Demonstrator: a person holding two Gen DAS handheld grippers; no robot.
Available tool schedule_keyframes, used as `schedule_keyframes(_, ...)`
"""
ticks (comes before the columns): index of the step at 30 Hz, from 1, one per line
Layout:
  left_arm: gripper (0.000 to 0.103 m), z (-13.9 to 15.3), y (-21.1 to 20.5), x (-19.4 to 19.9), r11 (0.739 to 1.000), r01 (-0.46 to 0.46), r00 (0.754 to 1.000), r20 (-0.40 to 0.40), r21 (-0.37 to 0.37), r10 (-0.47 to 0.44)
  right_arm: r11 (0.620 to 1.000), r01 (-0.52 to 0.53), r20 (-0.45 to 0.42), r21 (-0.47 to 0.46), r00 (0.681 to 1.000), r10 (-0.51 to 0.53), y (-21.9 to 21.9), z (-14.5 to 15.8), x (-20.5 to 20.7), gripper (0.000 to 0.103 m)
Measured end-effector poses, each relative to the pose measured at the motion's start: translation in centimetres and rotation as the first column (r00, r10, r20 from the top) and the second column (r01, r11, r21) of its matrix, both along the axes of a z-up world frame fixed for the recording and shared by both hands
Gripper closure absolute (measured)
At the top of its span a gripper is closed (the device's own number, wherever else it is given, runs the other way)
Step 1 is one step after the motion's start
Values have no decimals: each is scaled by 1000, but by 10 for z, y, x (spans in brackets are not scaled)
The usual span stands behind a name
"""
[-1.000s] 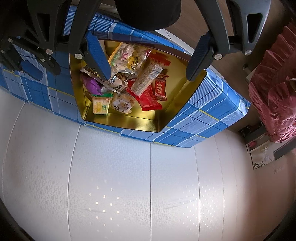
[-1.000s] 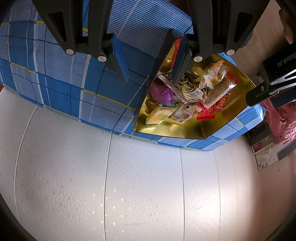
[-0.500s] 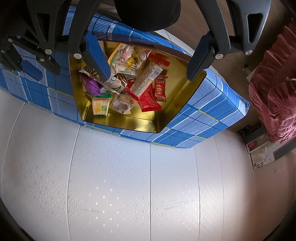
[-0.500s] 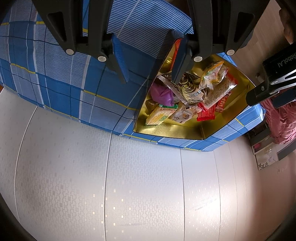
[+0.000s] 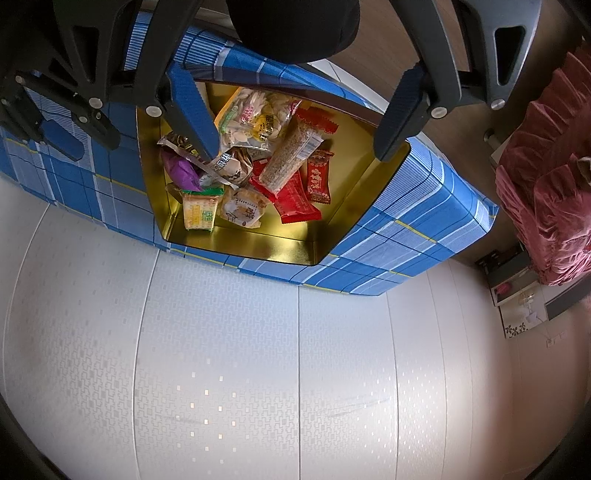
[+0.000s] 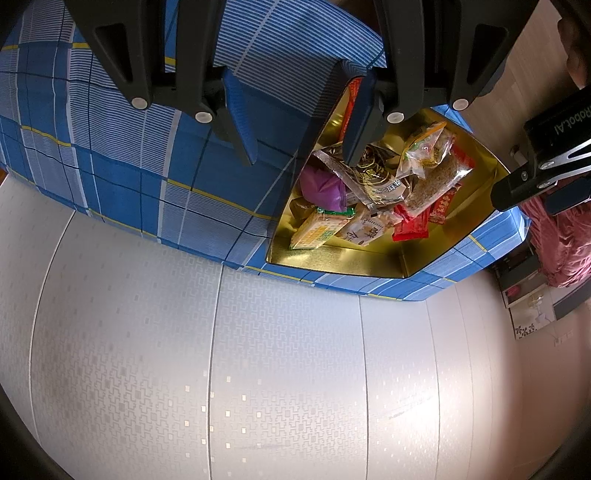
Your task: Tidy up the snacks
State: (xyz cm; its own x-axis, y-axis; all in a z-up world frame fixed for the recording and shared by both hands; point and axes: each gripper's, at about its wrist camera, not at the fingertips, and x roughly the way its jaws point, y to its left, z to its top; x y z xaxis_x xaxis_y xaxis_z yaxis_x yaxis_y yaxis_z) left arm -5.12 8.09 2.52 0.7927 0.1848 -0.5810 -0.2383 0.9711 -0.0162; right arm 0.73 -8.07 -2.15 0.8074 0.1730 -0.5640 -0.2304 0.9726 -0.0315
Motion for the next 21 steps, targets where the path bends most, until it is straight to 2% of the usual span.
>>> schedule_keyframes(21, 17, -3, -4, 1, 1000, 13, 1000, -1, 1, -13, 1000, 3, 1, 16, 1000, -3, -9, -1, 2, 54)
